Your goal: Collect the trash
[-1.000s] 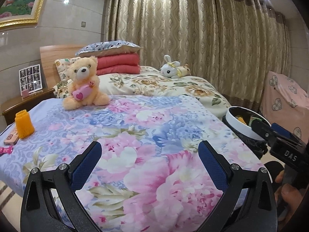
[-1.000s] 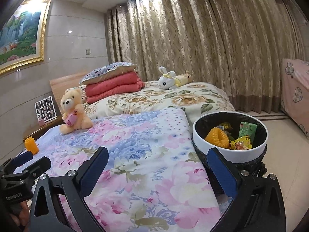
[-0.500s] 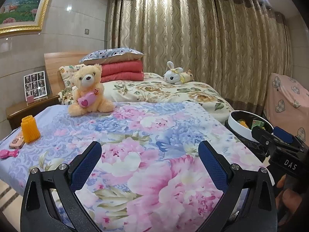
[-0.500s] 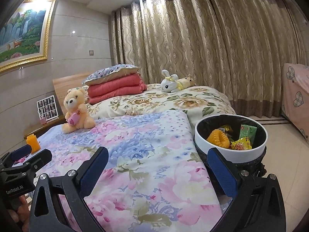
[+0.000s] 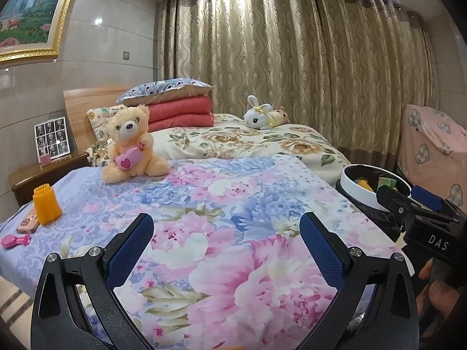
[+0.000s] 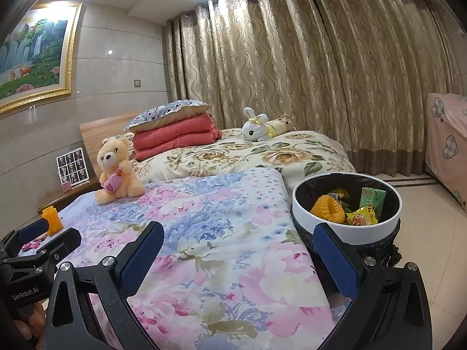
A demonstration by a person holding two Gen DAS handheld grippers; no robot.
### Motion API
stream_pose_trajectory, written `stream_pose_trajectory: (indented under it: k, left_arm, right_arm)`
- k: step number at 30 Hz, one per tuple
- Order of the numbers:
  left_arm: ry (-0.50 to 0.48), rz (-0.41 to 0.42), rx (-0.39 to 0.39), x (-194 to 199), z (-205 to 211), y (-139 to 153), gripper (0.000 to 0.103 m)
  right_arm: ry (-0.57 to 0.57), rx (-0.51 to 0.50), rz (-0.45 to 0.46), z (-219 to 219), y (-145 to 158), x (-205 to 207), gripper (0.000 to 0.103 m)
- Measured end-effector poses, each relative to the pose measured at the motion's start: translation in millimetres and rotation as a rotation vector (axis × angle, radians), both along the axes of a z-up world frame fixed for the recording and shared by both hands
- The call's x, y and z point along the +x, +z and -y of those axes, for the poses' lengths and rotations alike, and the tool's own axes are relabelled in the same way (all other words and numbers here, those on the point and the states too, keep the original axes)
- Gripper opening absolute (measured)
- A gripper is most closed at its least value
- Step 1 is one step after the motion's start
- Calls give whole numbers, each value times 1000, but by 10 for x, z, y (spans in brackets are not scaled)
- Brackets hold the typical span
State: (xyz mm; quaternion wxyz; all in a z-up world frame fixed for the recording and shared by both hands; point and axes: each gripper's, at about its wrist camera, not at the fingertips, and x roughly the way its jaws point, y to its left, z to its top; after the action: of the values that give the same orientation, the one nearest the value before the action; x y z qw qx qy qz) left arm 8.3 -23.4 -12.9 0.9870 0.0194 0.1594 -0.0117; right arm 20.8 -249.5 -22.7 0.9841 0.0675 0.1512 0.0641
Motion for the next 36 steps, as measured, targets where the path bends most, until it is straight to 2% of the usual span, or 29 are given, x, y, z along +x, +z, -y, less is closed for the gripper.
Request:
stream_pose_trajectory:
  k: [36]
  left_arm:
    - [6, -23, -18, 17, -13, -35, 102]
  right_arm:
    - [7, 3, -10, -11, -47, -41, 103]
